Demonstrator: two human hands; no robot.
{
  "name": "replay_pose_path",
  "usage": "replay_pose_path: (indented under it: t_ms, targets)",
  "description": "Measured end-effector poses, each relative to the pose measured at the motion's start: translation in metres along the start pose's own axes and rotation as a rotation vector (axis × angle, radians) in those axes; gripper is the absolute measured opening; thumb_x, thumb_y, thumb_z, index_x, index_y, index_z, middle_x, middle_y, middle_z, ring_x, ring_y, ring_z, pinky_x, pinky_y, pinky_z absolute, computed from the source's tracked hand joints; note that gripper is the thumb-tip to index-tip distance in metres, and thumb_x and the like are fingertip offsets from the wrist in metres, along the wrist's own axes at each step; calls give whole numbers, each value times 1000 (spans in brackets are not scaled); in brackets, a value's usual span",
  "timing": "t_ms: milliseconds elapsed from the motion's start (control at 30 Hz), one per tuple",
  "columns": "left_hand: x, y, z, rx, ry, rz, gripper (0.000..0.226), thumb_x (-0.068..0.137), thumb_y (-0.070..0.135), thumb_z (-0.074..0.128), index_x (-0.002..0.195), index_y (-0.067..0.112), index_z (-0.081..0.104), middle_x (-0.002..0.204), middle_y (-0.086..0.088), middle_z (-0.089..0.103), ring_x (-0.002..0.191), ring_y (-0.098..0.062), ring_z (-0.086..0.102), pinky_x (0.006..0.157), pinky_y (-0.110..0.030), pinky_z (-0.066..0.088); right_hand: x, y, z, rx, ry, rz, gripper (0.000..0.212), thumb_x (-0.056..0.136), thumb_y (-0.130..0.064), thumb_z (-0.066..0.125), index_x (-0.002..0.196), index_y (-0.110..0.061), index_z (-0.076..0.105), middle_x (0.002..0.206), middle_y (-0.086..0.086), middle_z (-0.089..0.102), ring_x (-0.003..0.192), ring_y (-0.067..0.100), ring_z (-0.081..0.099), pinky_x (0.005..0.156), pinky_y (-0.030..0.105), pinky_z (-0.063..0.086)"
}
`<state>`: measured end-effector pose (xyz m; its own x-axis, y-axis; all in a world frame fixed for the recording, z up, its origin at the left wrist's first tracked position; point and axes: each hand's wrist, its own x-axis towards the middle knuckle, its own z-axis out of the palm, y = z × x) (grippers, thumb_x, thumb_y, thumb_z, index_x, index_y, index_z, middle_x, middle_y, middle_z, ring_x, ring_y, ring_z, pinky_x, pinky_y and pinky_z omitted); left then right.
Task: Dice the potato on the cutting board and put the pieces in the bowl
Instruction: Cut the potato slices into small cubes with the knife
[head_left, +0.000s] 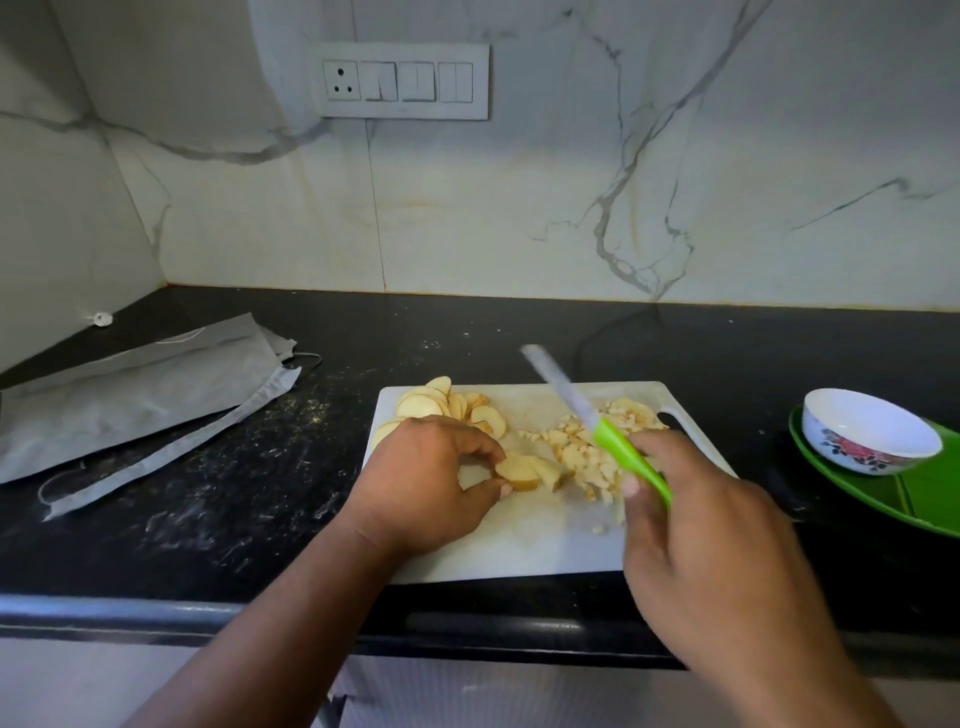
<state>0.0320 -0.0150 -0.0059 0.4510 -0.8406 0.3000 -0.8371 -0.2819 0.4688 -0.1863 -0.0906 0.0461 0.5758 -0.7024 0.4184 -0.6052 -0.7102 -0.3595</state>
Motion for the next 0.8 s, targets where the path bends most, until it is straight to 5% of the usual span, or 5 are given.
replay_pose_path:
  t_ms: [133, 233, 467, 800]
  targets:
    - [4, 6, -1, -20, -10, 51, 63, 81, 51, 81, 139, 41, 60, 124, 21, 67, 112, 9, 61, 102, -23, 52, 27, -3, 25, 97, -49, 65, 28, 92, -27, 56, 114, -33, 40, 73, -15, 49, 60, -1, 45, 46, 15, 25]
    - [6, 9, 1, -112, -38, 39, 75, 82, 36, 85, 148, 42, 49, 110, 22, 71, 106, 15, 63, 101, -17, 50, 39, -9, 37, 62, -86, 100, 23, 88, -40, 61, 106, -30, 49, 75, -14, 52, 62, 4, 49, 46, 19, 29]
    - [10, 8, 2, -211, -62, -120, 50, 77, 39, 91, 121, 35, 67, 92, 22, 75, 91, 16, 65, 88, -14, 54, 50, -7, 51, 0, -218, 144, 23, 86, -43, 66, 79, -23, 58, 68, -8, 58, 59, 9, 54, 45, 24, 33]
    - [3, 15, 14, -76, 78, -174, 37, 74, 48, 88, 95, 38, 59, 90, 22, 67, 95, 3, 67, 88, -26, 54, 72, 3, 69, 122, -276, 199, 19, 83, -26, 61, 68, -15, 57, 59, 0, 55, 55, 21, 53, 46, 25, 33]
